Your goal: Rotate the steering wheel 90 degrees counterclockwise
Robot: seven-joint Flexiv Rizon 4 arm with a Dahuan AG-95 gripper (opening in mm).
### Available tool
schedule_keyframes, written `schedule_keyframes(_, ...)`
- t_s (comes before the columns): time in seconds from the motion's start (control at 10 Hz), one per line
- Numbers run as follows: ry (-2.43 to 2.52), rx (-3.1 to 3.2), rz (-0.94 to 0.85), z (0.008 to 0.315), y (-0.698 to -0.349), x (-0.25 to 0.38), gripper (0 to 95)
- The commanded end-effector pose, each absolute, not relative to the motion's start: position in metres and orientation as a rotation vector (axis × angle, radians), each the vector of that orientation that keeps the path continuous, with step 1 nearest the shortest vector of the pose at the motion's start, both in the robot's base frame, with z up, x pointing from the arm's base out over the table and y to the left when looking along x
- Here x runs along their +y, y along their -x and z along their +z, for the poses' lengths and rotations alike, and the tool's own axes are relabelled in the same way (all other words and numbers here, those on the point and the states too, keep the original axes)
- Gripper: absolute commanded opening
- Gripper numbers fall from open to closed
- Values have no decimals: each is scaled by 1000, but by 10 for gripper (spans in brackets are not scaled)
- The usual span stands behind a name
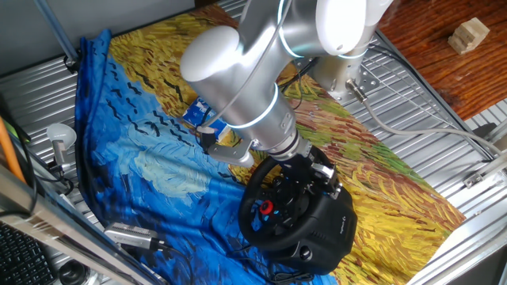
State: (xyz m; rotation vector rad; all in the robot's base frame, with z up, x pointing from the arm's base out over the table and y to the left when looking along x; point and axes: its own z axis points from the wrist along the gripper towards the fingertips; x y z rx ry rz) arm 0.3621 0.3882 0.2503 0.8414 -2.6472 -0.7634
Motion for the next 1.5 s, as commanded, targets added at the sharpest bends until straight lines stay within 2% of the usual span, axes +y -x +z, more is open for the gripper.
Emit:
schedule_keyframes(0.1,-839,-2647,-760,250,-362,389,190)
schedule_keyframes(0.8,-837,-2652,-767,248,-362,391,190)
schedule_keyframes(0.9,-836,-2652,-767,248,-362,391,0)
schedule_keyframes(1.5,-909,-2633,-779,248,-362,391,0)
